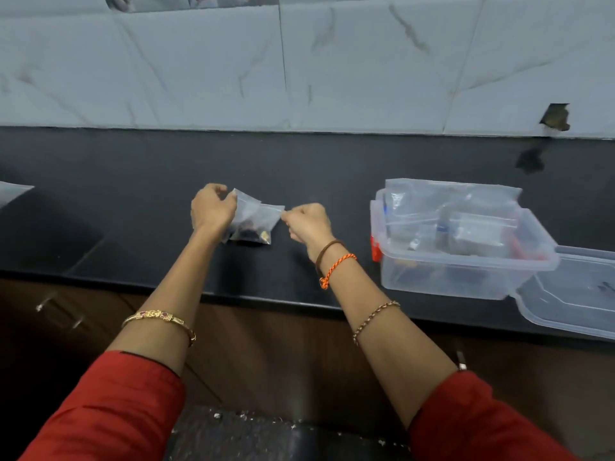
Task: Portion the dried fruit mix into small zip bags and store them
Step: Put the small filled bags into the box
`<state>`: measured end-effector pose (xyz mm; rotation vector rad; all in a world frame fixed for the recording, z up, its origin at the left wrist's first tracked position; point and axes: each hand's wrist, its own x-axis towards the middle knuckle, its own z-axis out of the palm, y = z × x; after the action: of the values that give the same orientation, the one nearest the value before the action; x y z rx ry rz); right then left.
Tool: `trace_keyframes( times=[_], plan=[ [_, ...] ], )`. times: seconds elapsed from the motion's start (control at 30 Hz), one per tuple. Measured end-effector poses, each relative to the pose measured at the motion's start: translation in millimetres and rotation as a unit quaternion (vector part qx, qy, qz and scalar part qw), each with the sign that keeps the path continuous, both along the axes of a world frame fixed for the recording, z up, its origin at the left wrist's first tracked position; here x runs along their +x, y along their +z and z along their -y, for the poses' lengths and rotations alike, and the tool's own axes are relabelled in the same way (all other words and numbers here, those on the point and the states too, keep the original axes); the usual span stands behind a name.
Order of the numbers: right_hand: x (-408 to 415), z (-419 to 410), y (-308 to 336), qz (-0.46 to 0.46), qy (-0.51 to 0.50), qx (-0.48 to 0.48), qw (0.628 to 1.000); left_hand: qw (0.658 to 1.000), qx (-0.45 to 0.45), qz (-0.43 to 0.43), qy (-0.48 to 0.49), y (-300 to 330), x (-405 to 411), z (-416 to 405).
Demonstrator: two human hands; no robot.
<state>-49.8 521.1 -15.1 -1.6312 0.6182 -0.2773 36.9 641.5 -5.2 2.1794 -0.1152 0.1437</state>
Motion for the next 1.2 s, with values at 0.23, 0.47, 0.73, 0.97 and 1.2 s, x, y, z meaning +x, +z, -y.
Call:
trace_keyframes(
  times=[0.23,0.47,0.73,0.97,1.2],
  plan=[
    [49,-32,-13,-0.062,-0.058,-0.071,0.994,0.994,0.023,-0.093,-0.045,-20,62,-18],
    [65,-26,-15,-0.079,-0.078,-0.06,0.992,0.982,-0.043,-0.138,-0.119,-27,82,-17],
    [35,-6,24,0.054,-0.093,-0.06,0.992,0.971,-0.12,-0.038,-0.206,36,50,5],
    [-35,55,88,0.213,-0.17,-0.129,0.954,0.923,-0.282,0.013,-0.261,101,-29,64],
    [-142,144,95,0.146,-0.131,-0.151,0.969,0.906,-0.281,-0.008,-0.316,90,-119,136]
  ],
)
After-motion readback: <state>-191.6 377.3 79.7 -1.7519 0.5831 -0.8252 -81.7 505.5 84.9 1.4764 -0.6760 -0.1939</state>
